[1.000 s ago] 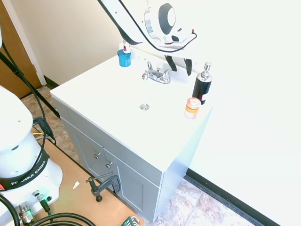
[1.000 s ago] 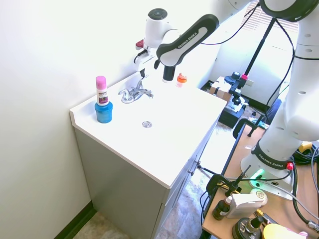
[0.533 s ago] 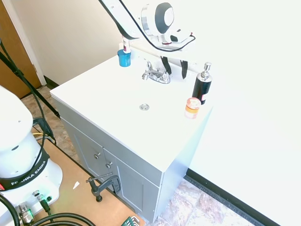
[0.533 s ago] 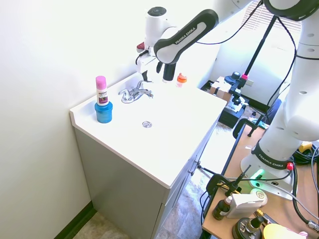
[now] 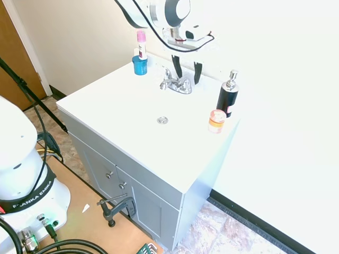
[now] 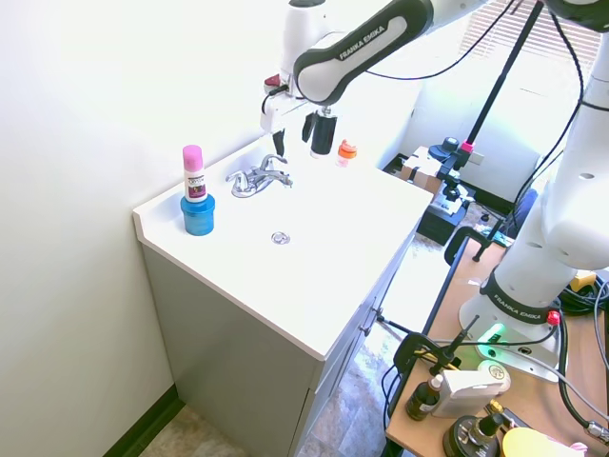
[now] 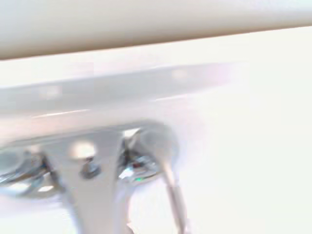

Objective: Turn on the cold water

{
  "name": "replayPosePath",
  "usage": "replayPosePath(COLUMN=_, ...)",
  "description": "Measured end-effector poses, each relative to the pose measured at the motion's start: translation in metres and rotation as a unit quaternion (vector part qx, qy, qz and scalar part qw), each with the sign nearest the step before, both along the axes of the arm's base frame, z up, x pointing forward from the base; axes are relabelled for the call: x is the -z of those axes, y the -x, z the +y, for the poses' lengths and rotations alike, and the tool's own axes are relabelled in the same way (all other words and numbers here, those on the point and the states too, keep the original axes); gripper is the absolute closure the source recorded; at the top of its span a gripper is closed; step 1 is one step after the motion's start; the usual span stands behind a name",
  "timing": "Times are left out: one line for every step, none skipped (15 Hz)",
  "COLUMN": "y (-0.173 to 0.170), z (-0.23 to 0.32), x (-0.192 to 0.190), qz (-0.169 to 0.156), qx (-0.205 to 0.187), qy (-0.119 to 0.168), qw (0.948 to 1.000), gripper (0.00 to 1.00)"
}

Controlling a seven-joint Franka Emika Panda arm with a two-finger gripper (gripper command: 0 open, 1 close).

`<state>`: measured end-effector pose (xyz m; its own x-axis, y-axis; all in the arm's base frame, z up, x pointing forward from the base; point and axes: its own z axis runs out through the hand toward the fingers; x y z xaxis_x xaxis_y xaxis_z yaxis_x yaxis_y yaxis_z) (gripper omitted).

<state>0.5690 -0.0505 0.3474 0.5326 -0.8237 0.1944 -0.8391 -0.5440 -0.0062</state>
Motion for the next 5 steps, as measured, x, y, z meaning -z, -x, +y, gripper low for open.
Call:
replayPosePath(y=0.009, z=0.012, x=-0.010, qz=0.000, qx=-0.004, qy=-0.010, qw=0.9999, gripper=0.00)
replayPosePath(y=0.018, z=0.021, x=-0.017, qz=0.001, qx=-0.006, qy=-0.019, qw=0.9998, gripper=0.00)
replayPosePath(y=0.027, z=0.027, x=-0.022, qz=0.005, qx=-0.007, qy=-0.030, qw=0.9995, gripper=0.00)
replayPosePath(y=0.036, z=0.032, x=-0.024, qz=0.010, qx=-0.009, qy=-0.040, qw=0.9991, gripper=0.00)
replayPosePath(y=0.045, z=0.036, x=-0.024, qz=0.013, qx=-0.010, qy=-0.049, qw=0.9987, gripper=0.00)
